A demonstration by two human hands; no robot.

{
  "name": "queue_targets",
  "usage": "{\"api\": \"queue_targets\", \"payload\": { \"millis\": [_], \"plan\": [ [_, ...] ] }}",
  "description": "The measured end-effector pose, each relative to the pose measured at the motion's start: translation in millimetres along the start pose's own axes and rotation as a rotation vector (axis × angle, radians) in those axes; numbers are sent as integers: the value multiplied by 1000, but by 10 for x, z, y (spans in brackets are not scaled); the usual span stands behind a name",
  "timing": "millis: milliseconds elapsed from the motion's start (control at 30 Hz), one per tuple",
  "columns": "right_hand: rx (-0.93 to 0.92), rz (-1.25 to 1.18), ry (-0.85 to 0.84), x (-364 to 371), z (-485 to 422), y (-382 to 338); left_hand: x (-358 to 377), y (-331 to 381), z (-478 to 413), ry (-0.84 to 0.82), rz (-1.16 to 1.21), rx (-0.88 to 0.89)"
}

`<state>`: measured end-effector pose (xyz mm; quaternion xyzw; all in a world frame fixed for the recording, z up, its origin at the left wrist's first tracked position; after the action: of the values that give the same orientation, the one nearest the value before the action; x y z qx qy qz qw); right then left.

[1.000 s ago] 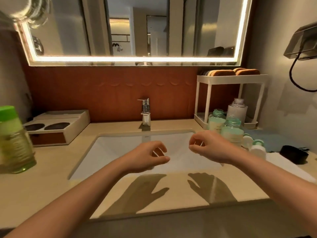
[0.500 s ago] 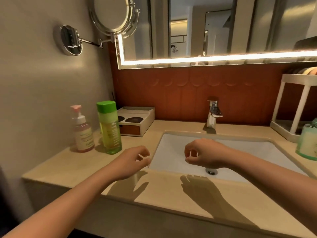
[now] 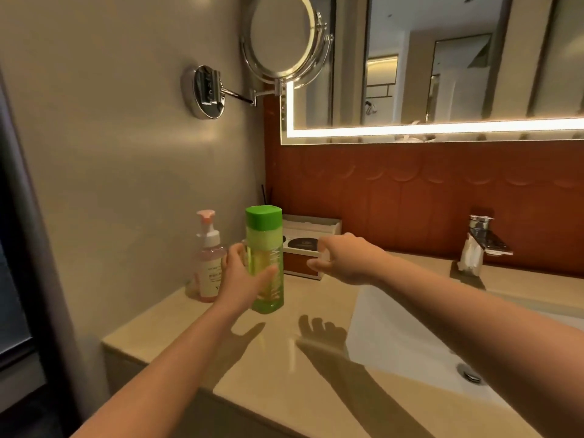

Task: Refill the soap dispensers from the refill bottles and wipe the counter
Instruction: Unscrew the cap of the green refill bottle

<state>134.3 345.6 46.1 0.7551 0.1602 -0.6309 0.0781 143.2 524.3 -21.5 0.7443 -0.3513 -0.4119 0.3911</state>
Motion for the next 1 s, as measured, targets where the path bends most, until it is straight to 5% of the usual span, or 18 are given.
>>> {"api": "queue_targets", "payload": {
  "millis": [333, 633, 1000],
  "plan": [
    [-52, -231, 182, -93, -811, -458, 141, -40, -421, -34, 148, -22],
    [-13, -14, 254, 26, -1022, -641, 180, -268, -410, -176, 140, -62],
    [-71, -62, 161, -145, -569, -508, 260, -189, 146, -286, 295, -64]
  ]
}}
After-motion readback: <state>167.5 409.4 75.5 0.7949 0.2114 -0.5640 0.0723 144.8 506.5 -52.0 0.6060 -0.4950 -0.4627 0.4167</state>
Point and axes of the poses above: each hand's wrist, its own z-axis away from the middle knuckle, its own x-axis out of the palm, y = z × x, the point moved 3 cm from there along -z, towards the middle knuckle, and after that the axes turned 3 degrees about x, right-handed, at the moved point
